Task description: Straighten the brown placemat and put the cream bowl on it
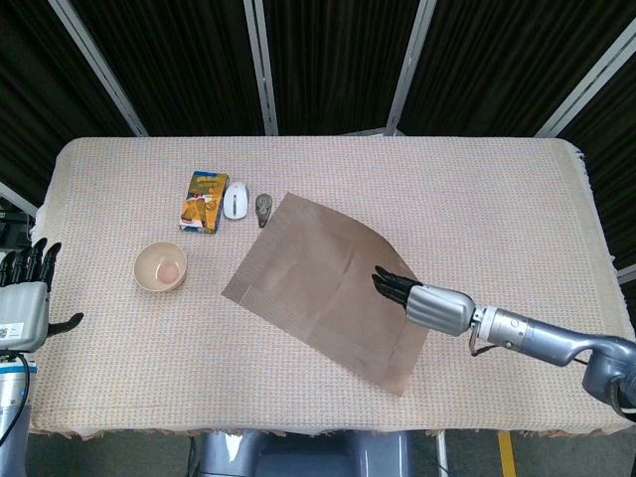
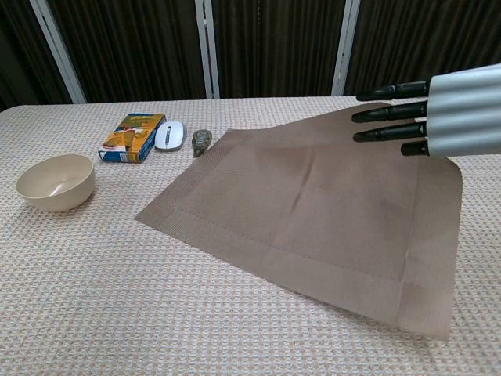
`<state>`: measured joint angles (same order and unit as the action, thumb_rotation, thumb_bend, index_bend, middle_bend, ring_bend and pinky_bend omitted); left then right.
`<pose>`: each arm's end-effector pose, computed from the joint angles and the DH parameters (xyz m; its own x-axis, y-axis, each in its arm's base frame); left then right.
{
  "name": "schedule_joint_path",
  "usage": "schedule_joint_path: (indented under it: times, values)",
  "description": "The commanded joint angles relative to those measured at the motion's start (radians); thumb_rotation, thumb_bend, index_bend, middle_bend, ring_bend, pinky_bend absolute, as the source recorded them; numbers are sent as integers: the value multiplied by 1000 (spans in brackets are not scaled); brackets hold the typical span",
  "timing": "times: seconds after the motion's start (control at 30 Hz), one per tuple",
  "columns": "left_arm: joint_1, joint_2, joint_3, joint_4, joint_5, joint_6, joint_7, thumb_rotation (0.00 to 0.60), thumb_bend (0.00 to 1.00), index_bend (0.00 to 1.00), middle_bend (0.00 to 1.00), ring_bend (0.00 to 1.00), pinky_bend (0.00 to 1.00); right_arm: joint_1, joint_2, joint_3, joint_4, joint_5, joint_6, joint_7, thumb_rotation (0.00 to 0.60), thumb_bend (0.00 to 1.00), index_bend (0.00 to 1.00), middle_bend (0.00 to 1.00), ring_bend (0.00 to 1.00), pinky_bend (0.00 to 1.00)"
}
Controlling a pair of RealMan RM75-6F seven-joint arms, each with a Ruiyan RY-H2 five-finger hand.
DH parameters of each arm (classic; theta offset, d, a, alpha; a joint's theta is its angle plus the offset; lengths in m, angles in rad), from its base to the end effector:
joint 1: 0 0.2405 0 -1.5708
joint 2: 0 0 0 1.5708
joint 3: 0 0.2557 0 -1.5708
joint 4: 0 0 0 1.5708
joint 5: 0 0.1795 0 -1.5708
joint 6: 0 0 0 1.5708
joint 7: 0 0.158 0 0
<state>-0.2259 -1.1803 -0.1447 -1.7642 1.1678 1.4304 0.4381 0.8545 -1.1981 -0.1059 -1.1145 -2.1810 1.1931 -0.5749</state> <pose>-0.2804 0.2416 0.1734 0.5402 0.0233 0.8412 0.8299 0.1511 -0.5371 -0.1665 -0.3333 0.1004 0.6454 0.7606 0.0712 0.5135 -0.5010 0.6966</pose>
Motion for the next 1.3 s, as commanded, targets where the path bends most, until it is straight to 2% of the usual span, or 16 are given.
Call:
schedule_joint_path:
  times: [0.03,0.17,0.2,0.27,0.3,0.33,0.37,0.47,0.6,0.77,0.87,1.03,1.3]
  values:
    - [-1,-3,0,4,-2,0,3,600,0,0,0,0,0,48,-48,9,116,-35,3,29,600,441,826,89,0,0]
    - [-2,-8,3,10,-6,-3,9,600,0,0,0,0,0,59,-95,-2,240,-44,34,58,600,419,825,88,0,0]
    - [-2,-9,4,11,-6,-3,10,600,0,0,0,0,0,54,-103,-1,262,-34,43,70,600,407,795,81,0,0]
    - [-2,-10,5,13,-5,-4,9,600,0,0,0,0,0,28,-119,11,294,13,57,102,600,308,446,39,0,0]
    - [-3,-10,5,15,-4,-5,8,600,0,0,0,0,0,15,-124,20,299,34,67,104,600,190,201,14,0,0]
    - [-3,-11,5,18,-4,-6,7,600,0,0,0,0,0,4,-127,26,300,50,79,104,600,80,23,0,0,0]
    - [-4,-12,5,21,-2,-9,3,600,0,0,0,0,0,-14,-126,37,294,76,101,113,600,29,0,0,0,0]
    - [-12,-13,14,39,33,-25,-30,600,0,0,0,0,0,-59,-110,71,241,153,129,116,600,0,0,0,0,0]
    - [-27,-23,43,107,176,-38,-163,600,0,0,0,0,0,-155,-89,113,133,276,196,156,600,0,0,0,0,0]
    - [-53,-53,86,199,339,-40,-317,600,0,6,0,0,0,-312,-46,154,-87,457,297,273,600,0,0,0,0,0]
    - [-83,-74,98,237,395,-64,-353,600,0,36,0,0,0,-379,-12,155,-204,518,329,331,600,0,0,0,0,0]
    - [-171,-99,124,290,485,-164,-382,600,0,105,0,0,0,-474,26,143,-350,576,383,424,600,0,0,0,0,0]
    - [-285,-205,89,332,455,-308,-399,600,38,212,0,0,0,-590,57,93,-475,576,445,505,600,0,0,0,0,0]
